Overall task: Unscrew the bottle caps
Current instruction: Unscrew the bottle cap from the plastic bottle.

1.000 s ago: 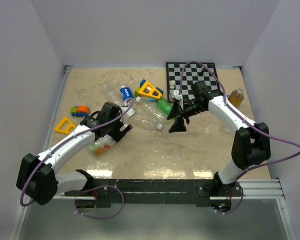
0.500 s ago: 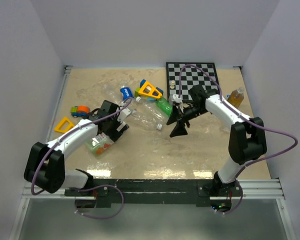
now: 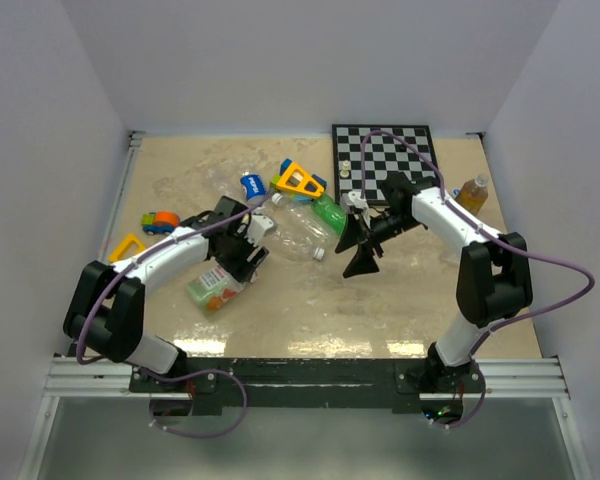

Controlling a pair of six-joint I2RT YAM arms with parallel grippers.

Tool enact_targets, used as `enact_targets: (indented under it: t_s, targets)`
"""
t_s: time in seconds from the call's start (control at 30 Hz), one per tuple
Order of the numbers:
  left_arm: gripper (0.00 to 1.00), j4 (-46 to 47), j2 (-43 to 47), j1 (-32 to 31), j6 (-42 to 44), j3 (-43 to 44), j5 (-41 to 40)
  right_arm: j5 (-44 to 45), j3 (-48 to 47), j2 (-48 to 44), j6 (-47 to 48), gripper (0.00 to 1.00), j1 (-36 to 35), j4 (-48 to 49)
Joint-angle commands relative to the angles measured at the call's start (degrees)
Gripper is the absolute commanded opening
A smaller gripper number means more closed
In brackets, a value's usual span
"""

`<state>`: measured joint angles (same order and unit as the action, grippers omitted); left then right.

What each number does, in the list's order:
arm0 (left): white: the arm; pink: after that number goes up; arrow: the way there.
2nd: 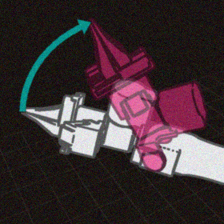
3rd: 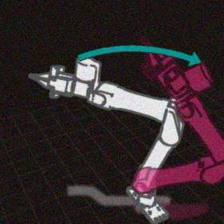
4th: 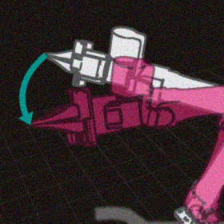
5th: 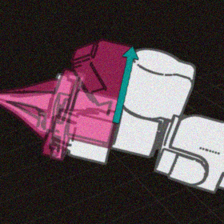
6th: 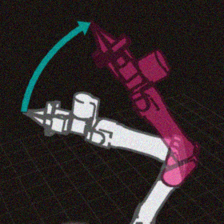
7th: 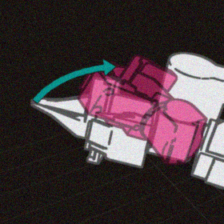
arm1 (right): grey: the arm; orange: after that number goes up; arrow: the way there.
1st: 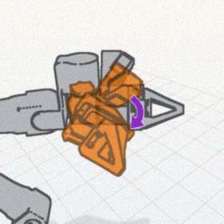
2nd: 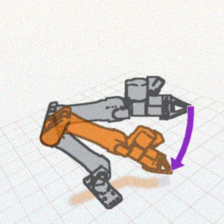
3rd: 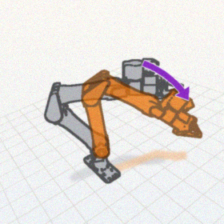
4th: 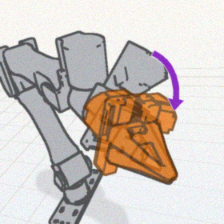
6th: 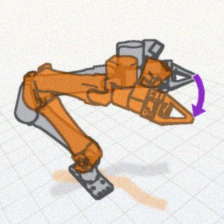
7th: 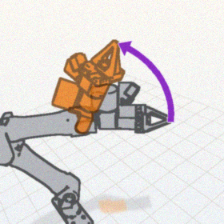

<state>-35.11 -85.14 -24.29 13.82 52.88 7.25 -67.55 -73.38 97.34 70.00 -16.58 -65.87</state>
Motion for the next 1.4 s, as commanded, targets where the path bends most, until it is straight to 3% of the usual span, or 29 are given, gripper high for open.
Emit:
enact_targets:
  t_s: [0.0, 0.13, 0.23, 0.43, 0.73, 0.83, 0.9, 1.07, 1.27, 1.37]
  targets:
    - [0.65, 4.08, -0.81, -10.57, -1.96, -0.14, 2.08, -2.24, -2.11, -1.37, 1.9, 0.83, 0.84, -1.37]
    - [0.71, 4.61, -3.27, -15.87, -4.41, 0.03, -5.3, -2.24, -2.2, -1.28, 1.81, 0.83, 1.11, -1.46]
    - [1.0, 5.31, -1.35, -17.63, -4.33, -0.67, -6.36, -2.24, -2.11, -1.1, 1.9, 0.83, 1.28, -1.37]
    - [1.0, 6.29, 5.07, -17.98, -3.1, -3.31, -2.77, -2.24, -2.11, -0.84, 1.72, 0.83, 1.46, -1.37]
    - [0.98, 4.0, 2.62, -17.89, -4.59, -4.81, -1.1, -2.32, -1.94, -1.01, 1.55, 0.83, 2.08, -1.11]
    - [0.93, 3.03, -0.19, -17.81, -5.21, -4.02, -2.23, -2.32, -1.85, -0.92, 1.55, 0.83, 2.16, -1.11]
    - [0.82, 2.95, -1.16, -17.81, -5.04, -3.58, -1.89, -2.24, -1.76, -1.1, 1.55, 0.83, 2.25, -1.11]
    - [0.38, 3.73, 0.32, -17.89, -4.42, -2.52, -0.48, -1.71, -1.41, -1.19, 1.63, 0.84, 2.25, -1.02]
    - [0.28, 8.38, 8.4, -19.73, -1.96, -0.77, 6.18, 1.88, -1.5, -5.39, 2.16, 0.85, 2.25, -1.11]
    - [0.27, 12.34, 10.26, -20.97, 0.32, 1.86, 7.61, 7.15, -1.68, -10.75, -6.93, 0.86, 2.25, 6.58]
